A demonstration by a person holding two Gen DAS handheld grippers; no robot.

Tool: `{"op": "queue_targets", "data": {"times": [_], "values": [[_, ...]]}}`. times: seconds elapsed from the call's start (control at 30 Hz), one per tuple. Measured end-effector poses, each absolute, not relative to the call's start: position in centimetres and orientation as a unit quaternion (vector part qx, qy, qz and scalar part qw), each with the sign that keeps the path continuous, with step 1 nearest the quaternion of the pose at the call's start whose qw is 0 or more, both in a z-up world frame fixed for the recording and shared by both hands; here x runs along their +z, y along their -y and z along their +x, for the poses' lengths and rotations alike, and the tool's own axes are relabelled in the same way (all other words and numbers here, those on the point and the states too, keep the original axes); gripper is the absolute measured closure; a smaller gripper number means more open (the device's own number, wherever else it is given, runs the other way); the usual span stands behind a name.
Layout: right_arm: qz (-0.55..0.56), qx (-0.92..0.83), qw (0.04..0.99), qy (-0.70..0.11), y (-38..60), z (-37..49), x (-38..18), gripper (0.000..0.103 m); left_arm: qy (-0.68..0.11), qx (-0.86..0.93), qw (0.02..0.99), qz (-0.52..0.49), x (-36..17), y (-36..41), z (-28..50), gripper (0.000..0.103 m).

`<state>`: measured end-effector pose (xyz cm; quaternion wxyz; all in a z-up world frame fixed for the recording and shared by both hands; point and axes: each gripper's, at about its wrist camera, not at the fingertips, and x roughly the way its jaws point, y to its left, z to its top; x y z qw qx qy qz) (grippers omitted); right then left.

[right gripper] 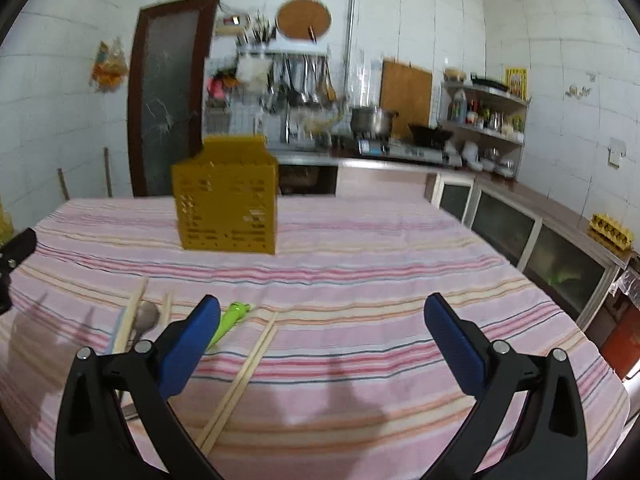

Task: Organize utensils
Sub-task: 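Close the left tool on a wooden chopstick while the right tool grasps another chopstick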

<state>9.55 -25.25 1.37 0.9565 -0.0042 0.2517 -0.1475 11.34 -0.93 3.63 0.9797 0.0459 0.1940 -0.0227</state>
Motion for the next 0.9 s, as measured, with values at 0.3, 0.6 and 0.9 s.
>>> {"op": "queue_targets", "data": {"times": [0.3,0.6,0.9], "values": [[0.017,-0.164,0.923,-0.349,26.6,14.4,-2.5,0.004,-0.272,-0.038,0.961,0.046,0.2,2.5,17.7,0.005],[0.03,-0.173,0.906,-0.386,27.4,15.3,-4.5,0.004,-0.335,-0.037,0.942,0.011,-3.4,1.9,21.4,0.009],[0.039,-0.169,0.899,-0.402,27.6,15.8,-5.1,0.004,-0.409,-0.038,0.912,0.01,-6.5,2.1,24.0,0.018]]}}
